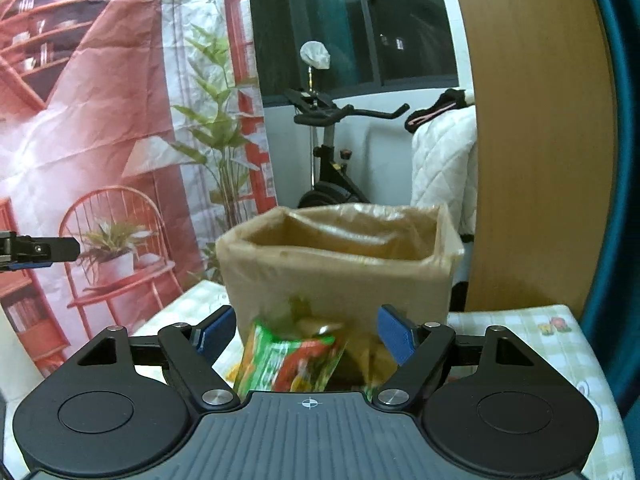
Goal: Organize snacks
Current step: 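Reach down to the red candy packet with the left tool while the right tool reaches the gold foil packet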
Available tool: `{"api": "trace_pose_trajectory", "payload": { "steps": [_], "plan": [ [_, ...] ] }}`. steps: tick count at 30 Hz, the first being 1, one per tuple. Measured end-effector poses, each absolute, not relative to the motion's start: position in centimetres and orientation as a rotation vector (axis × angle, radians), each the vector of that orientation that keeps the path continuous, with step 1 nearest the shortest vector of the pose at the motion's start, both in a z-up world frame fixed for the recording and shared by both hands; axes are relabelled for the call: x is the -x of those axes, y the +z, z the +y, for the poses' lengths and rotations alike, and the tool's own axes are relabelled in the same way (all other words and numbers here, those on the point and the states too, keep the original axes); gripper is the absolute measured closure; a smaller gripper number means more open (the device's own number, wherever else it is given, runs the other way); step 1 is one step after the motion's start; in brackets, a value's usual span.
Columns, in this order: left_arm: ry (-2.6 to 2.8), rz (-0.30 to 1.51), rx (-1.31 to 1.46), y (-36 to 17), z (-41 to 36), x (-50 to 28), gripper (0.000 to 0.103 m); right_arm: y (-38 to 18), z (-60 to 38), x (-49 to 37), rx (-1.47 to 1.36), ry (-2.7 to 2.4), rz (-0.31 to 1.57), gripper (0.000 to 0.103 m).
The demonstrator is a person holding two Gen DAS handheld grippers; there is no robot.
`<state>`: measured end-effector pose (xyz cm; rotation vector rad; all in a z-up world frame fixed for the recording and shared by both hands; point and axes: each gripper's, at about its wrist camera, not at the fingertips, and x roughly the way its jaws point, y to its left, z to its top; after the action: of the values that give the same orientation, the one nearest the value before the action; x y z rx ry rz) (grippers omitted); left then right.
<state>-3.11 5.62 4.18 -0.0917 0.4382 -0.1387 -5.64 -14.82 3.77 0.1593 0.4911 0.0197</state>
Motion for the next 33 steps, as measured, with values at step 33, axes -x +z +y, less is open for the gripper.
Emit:
{"api": "trace_pose_trajectory", "payload": {
  "steps": [33],
  "plan": [
    [-0.253,0.770,0.055,-12.0,5.4,0.2,0.033,-16.2,-12.3,6.1,-0.103,0.061,0.948,0.036]
  ]
}}
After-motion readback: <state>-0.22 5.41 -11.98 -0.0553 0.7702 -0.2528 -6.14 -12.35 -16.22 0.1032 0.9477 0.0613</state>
